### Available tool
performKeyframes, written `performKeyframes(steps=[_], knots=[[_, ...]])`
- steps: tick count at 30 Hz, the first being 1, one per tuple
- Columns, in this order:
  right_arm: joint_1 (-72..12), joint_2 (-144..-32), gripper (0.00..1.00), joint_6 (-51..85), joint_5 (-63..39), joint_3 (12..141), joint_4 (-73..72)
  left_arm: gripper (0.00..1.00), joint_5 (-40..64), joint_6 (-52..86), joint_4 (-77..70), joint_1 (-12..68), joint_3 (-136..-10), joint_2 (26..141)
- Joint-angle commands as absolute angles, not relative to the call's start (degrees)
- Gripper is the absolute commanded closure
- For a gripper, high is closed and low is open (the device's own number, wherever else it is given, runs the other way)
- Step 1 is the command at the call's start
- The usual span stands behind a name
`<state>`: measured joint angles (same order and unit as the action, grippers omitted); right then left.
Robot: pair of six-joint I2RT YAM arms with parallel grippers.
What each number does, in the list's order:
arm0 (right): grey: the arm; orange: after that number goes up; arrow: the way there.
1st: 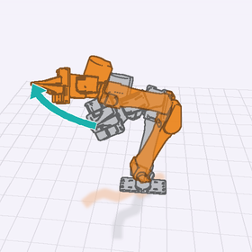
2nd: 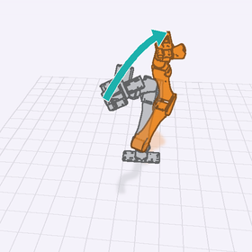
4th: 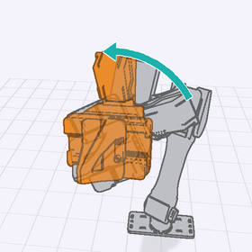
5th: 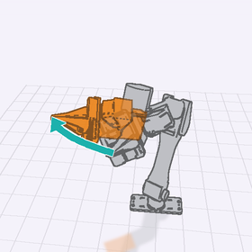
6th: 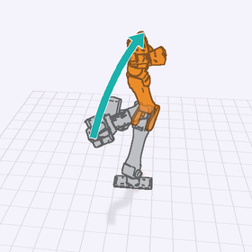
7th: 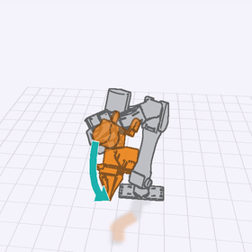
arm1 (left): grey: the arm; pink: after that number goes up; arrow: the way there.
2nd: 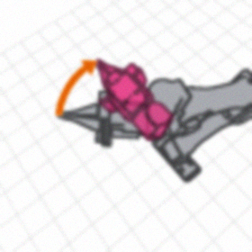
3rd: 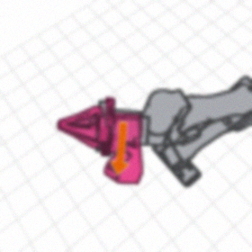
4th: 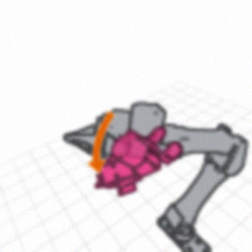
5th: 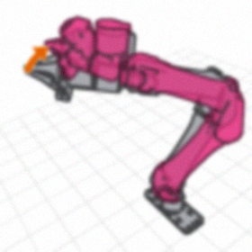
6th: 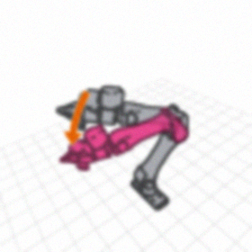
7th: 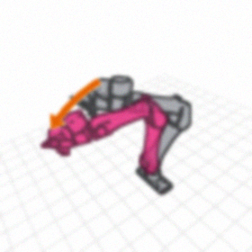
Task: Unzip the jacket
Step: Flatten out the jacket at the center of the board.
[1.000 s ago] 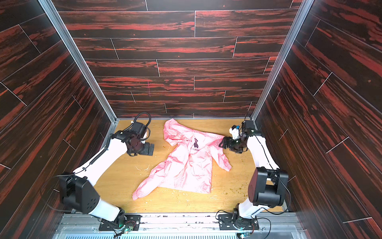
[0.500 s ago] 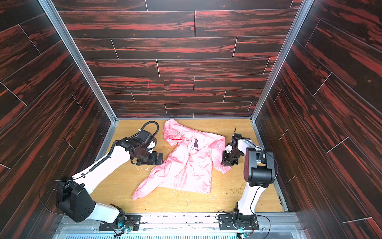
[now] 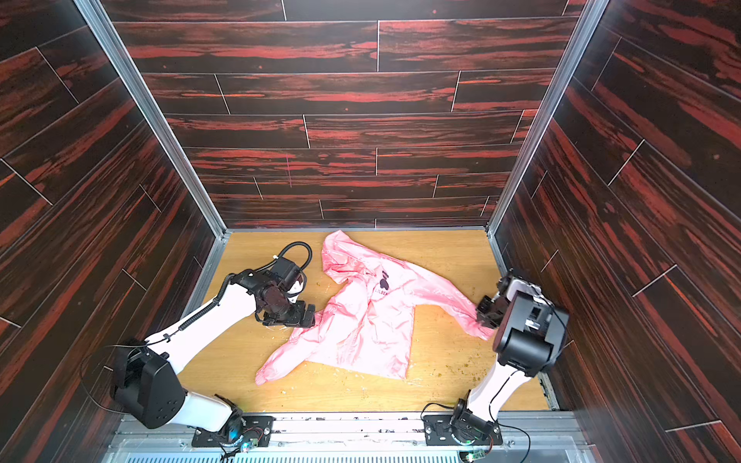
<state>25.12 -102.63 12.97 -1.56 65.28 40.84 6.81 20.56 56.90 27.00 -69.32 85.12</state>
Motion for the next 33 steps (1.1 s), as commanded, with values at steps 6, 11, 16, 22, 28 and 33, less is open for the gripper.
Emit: performKeyframes(steps=[6,11,16,22,28,33], knots=[[19.63,-86.26,0.42,12.51,-4.63,70.45,44.09,0.02,5.83,19.34,58.09,27.24,-69.01,86.38],[15.71,-80.79,0.42,10.98,-8.06,73.8,49.02,0.02,4.39,20.07,61.62,28.06,-69.97,85.86],[13.31,-77.07,0.41,10.43,-9.05,74.44,52.04,0.01,0.53,17.93,61.61,34.24,-66.79,77.65],[12.81,-75.85,0.39,10.88,-11.59,73.51,51.94,0.0,-3.48,16.7,57.41,40.17,-62.58,73.93],[12.27,-74.39,0.39,11.56,-13.48,70.84,51.34,0.0,-4.22,13.16,57.51,44.18,-62.94,80.77],[11.37,-72.67,0.39,11.99,-14.41,68.62,51.74,0.03,-6.71,12.55,55.65,44.22,-66.43,87.73]])
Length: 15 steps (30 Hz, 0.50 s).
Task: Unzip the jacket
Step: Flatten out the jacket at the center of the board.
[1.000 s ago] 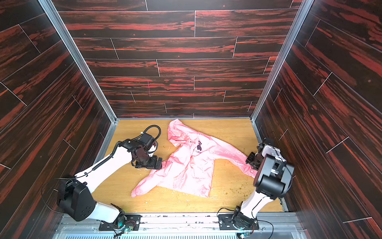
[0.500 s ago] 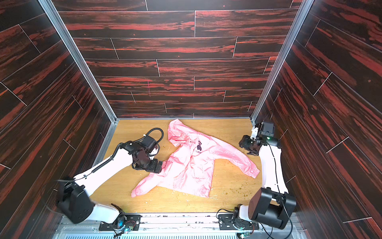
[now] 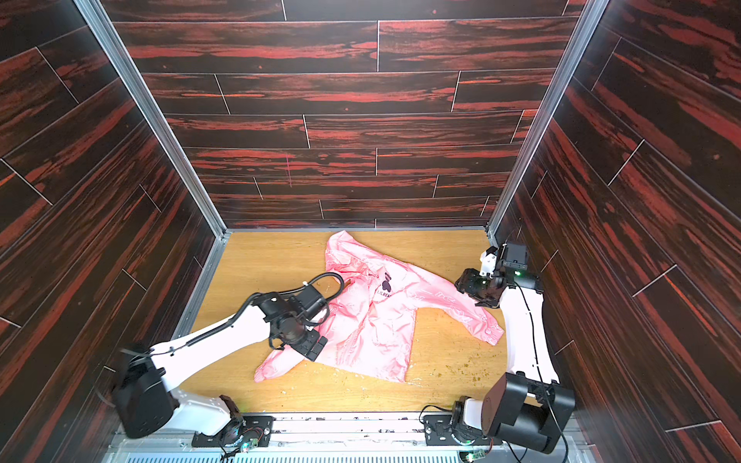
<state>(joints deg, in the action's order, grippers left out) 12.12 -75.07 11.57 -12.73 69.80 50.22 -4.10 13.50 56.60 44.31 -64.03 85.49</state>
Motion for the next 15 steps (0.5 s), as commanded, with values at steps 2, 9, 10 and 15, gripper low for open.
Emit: performKeyframes(steps=[2,9,10,15], knots=[[11.23,-71.8,0.39,12.02,-14.35,67.84,52.19,0.11,-6.35,12.82,55.54,44.21,-68.12,90.37],[11.23,-70.15,0.4,11.09,-13.45,65.86,53.25,0.74,-6.57,14.87,56.59,44.21,-72.13,96.49],[11.21,-70.24,0.4,10.95,-13.47,65.8,53.37,0.76,-6.84,14.98,56.6,44.21,-72.23,96.59],[11.08,-70.4,0.4,10.72,-14.02,65.86,53.13,0.71,-7.15,15.21,55.66,44.23,-71.35,94.53]])
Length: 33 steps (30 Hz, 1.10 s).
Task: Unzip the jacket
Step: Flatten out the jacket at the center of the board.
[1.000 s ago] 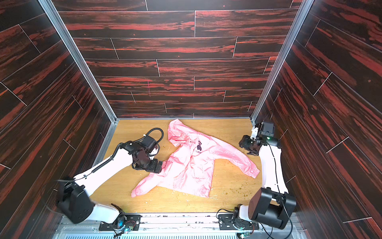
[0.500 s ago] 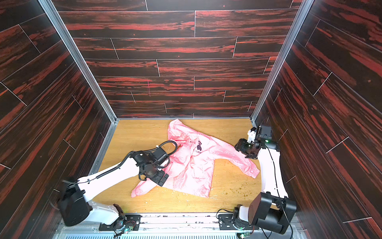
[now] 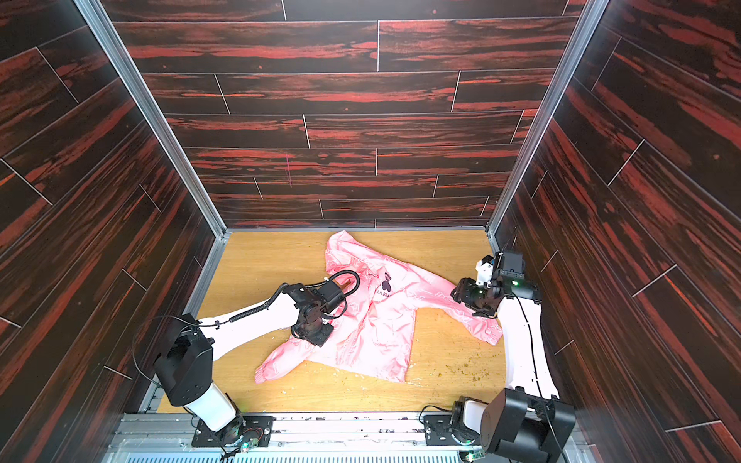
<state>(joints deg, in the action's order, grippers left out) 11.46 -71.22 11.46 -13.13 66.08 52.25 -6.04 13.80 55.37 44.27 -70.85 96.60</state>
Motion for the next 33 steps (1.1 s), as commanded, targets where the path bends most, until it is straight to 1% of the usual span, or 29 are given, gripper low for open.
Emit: performKeyframes(steps=[1,2,5,8,11,15,20,22,25,27,28,30,31,33], knots=[[11.12,-70.45,0.4,10.72,-14.15,65.95,53.14,0.65,-6.76,15.21,55.55,44.21,-71.21,93.89],[11.11,-70.51,0.4,10.72,-14.15,65.89,53.02,0.61,-6.49,15.05,55.38,44.22,-71.06,93.17],[11.09,-70.69,0.4,10.67,-14.63,65.44,52.5,0.56,-7.29,15.18,54.27,44.2,-70.46,92.13],[11.08,-70.75,0.4,10.87,-15.29,64.73,52.12,0.46,-8.99,17.34,53.79,44.21,-69.92,93.1],[11.07,-70.49,0.4,10.64,-15.25,64.27,52.32,0.43,-6.13,17.77,51.94,44.21,-69.33,93.95],[11.03,-70.15,0.4,9.85,-14.5,64.01,52.83,0.43,-5.35,17.62,51.26,44.21,-69.14,94.21],[11.06,-70.22,0.4,10.26,-15.11,63.23,52.14,0.57,-7.62,18.63,51.31,44.21,-69.37,96.28],[11.01,-70.14,0.4,10.21,-15.3,63.06,52.14,0.57,-8.67,20.24,51.24,44.21,-69.78,97.25],[11.01,-69.97,0.4,9.71,-14.97,63.14,52.59,0.58,-7.31,21.88,50.29,44.21,-69.58,97.82],[11.02,-69.85,0.4,9.12,-14.41,63.43,53.03,0.61,-6.5,22.64,49.66,44.21,-69.39,97.73],[11.07,-70.01,0.4,8.86,-14.17,63.66,53.29,0.68,-6.53,22.91,49.68,44.2,-69.34,97.65],[11.05,-70.18,0.4,8.6,-14.06,63.98,53.48,0.92,-7.58,23.28,50.39,44.12,-69.74,97.56],[11.03,-70.33,0.41,8.63,-14.39,64.06,53.43,1.0,-8.26,23.29,51.14,44.04,-70.45,97.48],[11.04,-70.54,0.43,8.62,-15.36,64.01,53.19,1.0,-10.64,23.34,53.22,43.96,-71.95,97.0]])
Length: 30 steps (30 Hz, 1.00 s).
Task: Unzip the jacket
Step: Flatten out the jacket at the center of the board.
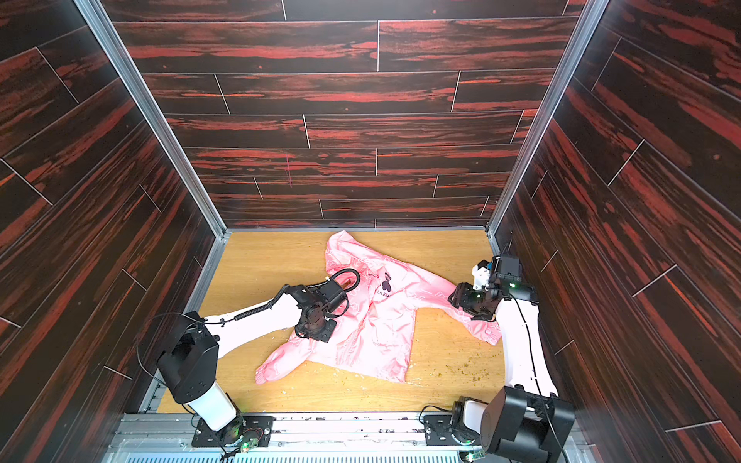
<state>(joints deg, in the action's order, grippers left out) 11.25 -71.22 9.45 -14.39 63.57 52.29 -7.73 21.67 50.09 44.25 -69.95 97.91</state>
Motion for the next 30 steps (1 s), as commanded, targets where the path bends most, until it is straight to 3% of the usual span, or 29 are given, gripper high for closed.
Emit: performKeyframes(steps=[1,4,8,16,23,27,28,29,30], knots=[[11.01,-70.66,0.44,8.53,-16.16,63.98,53.09,1.0,-12.08,23.13,54.4,43.86,-72.98,96.58],[9.71,-71.34,0.46,6.43,-18.64,63.4,53.38,1.0,-16.67,22.16,58.21,42.93,-76.32,95.1],[1.5,-72.81,0.43,5.97,-15.87,63.89,54.29,1.0,-18.46,19.75,61.81,39.42,-80.21,94.04],[-10.13,-74.95,0.4,15.87,-15.22,59.1,50.39,1.0,-21.39,10.21,61.82,28.13,-87.98,96.76],[-20.44,-76.3,0.4,27.79,-10.73,51.86,43.8,1.0,-28.81,2.63,60.61,17.16,-104.4,110.73],[-25.39,-78.2,0.36,33.16,-7.02,49.57,40.67,1.0,-37.56,-2.04,54.71,15.1,-111.12,119.8],[-26.25,-78.67,0.36,33.85,-6.19,49.12,40.35,0.97,-38.79,-2.86,54.67,14.87,-112.59,121.75],[-27.12,-79.19,0.35,34.7,-4.93,48.6,40.25,0.71,-41.22,-3.03,55.51,14.56,-114.15,123.95],[-27.87,-79.63,0.35,35.37,-3.8,47.96,40.04,0.54,-43.77,-1.64,57.73,14.38,-115.53,125.66]])
